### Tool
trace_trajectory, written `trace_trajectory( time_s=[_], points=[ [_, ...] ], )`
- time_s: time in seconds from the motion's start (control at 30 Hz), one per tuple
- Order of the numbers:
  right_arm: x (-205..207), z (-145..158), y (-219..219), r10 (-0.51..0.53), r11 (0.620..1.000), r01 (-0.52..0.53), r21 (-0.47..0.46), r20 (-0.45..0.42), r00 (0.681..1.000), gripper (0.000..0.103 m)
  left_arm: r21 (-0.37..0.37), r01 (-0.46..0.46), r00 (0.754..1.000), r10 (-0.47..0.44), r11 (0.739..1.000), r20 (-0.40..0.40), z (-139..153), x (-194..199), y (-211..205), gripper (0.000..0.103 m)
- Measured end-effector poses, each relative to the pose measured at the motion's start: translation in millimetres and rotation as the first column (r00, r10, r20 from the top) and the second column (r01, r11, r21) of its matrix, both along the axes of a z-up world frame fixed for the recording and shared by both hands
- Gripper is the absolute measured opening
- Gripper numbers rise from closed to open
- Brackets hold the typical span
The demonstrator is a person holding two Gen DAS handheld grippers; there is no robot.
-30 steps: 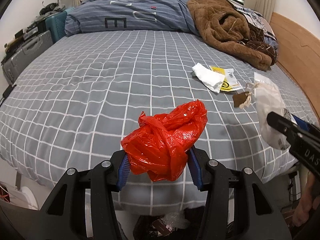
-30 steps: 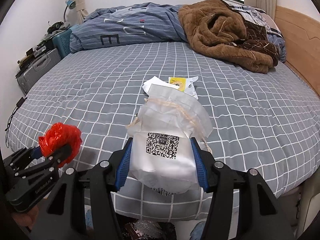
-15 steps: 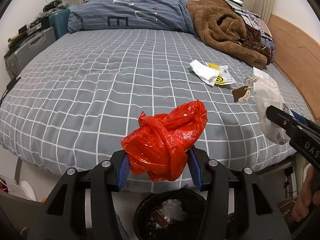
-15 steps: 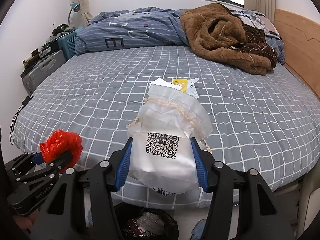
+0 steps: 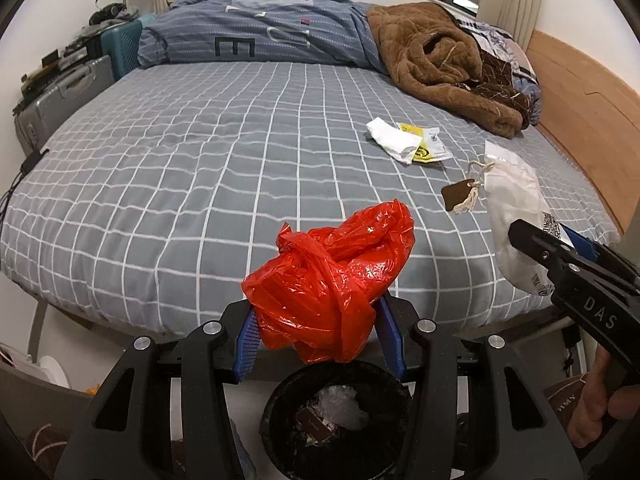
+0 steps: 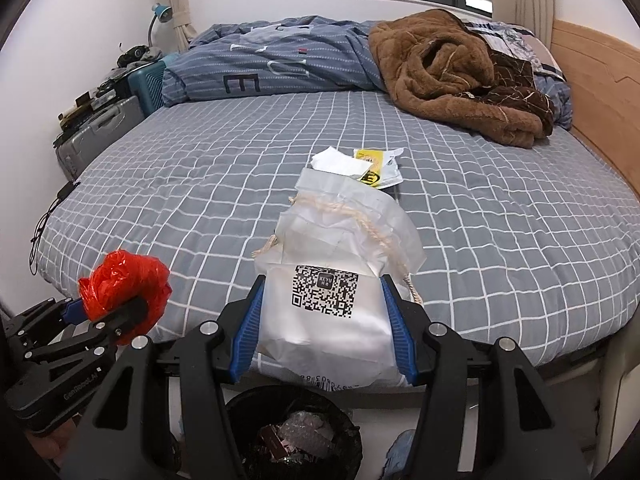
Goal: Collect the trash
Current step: 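Lift the red bag and white pouch and carry both down over the floor bin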
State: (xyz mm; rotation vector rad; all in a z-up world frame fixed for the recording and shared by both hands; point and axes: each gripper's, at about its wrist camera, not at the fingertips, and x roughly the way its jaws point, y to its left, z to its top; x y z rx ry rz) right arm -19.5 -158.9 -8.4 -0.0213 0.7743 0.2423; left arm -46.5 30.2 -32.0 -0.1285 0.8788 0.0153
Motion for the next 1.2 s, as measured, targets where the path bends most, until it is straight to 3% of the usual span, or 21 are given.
trace_trajectory(
  time_s=[1.2],
  points=[
    [-51.0,-23.9,14.1,0.035,0.999,-0.036,-0.018,-0.050,0.998,0.053,-0.002,-0.044,0.997,0.044,0.999,-0.057,-23.5,-60.3,3.4,0.049]
  ],
)
